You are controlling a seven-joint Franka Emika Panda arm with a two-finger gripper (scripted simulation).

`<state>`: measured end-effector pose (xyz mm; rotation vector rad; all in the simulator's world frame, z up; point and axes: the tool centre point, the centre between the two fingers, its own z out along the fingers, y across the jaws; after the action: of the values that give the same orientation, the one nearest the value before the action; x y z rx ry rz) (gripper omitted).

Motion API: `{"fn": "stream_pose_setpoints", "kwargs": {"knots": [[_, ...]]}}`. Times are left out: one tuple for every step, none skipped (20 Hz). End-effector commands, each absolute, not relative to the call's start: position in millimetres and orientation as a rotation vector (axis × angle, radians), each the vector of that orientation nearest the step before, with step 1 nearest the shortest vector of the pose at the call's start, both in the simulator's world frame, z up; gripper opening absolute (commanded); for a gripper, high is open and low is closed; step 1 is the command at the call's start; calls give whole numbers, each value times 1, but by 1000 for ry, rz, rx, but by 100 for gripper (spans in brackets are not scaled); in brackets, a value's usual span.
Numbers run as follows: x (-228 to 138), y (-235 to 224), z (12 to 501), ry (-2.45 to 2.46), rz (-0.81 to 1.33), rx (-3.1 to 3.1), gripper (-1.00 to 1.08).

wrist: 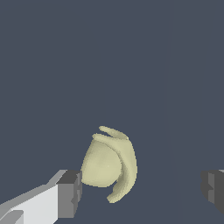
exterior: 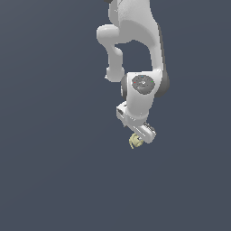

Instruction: Pick up the object and move it to a goal position.

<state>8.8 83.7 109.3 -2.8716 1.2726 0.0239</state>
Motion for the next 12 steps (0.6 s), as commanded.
{"fn": "stream_pose_setpoints", "kwargs": {"knots": [[10,88,106,1361,20,-2831,100],[10,90,104,1395,18,-2815,100],[11,92,103,1427,16,-2799,100],[11,94,102,1456,15,-2784,100],[11,95,101,1485,13,-2769,100],[11,97,100,1511,12,-2755,100],[12,98,99,1535,10,-2741,100],[12,99,98,1558,9,-2728,100],[12,101,97,1579,8,-2716,100],[12,102,96,1598,6,-2705,100],[12,103,95,1615,5,-2695,100],[13,104,95,1630,4,-2686,100]]}}
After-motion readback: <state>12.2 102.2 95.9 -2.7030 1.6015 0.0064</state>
